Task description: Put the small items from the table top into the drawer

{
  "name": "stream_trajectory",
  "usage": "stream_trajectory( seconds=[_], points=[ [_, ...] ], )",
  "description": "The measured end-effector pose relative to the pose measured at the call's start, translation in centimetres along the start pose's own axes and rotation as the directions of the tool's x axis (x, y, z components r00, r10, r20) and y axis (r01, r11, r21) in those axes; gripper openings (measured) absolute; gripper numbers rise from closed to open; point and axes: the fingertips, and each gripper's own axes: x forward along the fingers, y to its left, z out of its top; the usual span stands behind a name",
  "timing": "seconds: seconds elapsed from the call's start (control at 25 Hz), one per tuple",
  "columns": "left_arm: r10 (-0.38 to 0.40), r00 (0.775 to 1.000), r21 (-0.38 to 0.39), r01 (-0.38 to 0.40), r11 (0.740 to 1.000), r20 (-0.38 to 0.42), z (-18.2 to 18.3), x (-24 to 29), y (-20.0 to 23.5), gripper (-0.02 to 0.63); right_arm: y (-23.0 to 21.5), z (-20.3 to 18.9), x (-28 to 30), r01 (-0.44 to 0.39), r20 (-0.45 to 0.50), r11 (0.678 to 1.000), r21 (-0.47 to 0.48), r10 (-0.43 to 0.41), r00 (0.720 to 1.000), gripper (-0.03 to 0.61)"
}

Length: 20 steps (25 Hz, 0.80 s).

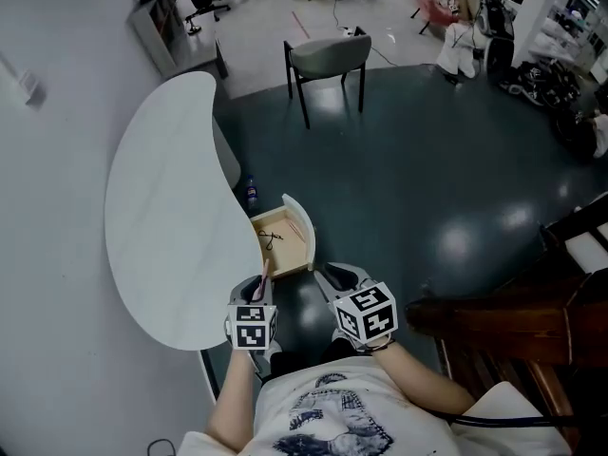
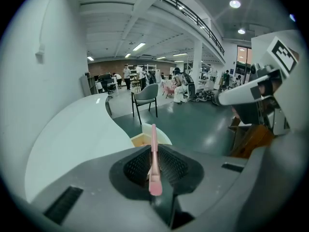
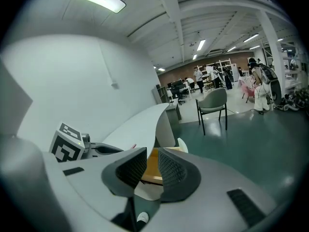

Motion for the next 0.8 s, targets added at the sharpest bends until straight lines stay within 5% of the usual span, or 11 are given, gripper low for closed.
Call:
stream_trajectory(
  seconds=[0.8],
  points=[
    [-0.009,1.000,-0.014,0.009,1.000,-0.012,2.2,5.3,-7.0,0.064,-7.8,-2.2,-3.4,0.015,-0.029,0.999,0.043,-0.013,0.999,0.087]
  ],
)
